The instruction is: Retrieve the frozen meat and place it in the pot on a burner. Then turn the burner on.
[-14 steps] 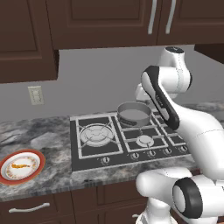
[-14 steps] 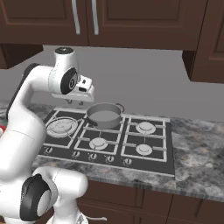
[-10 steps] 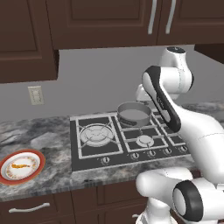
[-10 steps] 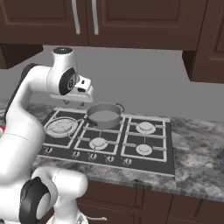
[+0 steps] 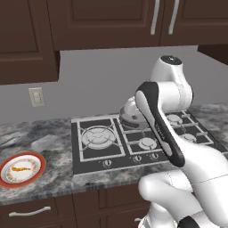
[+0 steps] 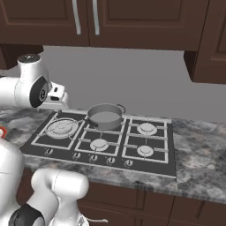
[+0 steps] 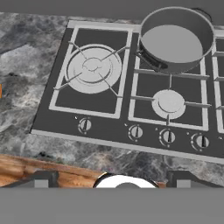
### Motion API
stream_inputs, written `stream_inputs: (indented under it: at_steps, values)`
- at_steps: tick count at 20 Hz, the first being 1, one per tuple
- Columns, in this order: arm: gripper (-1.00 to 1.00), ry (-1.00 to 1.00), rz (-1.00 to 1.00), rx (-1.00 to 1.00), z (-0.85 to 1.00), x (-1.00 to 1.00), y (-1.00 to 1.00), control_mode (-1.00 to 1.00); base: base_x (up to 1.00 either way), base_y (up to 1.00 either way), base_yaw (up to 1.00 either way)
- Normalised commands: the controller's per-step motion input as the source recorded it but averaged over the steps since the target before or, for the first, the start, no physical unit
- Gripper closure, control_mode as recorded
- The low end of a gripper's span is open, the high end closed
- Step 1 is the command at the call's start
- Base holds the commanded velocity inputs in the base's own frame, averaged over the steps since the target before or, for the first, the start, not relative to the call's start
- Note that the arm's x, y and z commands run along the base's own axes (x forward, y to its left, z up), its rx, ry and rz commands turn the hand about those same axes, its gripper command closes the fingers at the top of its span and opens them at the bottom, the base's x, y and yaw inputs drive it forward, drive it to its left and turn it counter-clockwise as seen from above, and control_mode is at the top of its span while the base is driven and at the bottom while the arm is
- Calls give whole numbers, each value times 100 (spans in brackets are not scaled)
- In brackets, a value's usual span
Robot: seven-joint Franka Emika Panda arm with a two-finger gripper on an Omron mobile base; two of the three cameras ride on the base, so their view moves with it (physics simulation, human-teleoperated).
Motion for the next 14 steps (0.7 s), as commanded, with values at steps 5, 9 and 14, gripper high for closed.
stream_inputs:
  at_steps: [5, 9, 14]
  values:
    - [-100, -2, 28, 0, -15, -46, 100, -100, 0, 0, 0]
    - [-100, 0, 40, 0, -25, -43, 100, -100, 0, 0, 0]
    - [-100, -5, 40, 0, -26, -37, 100, -100, 0, 0, 0]
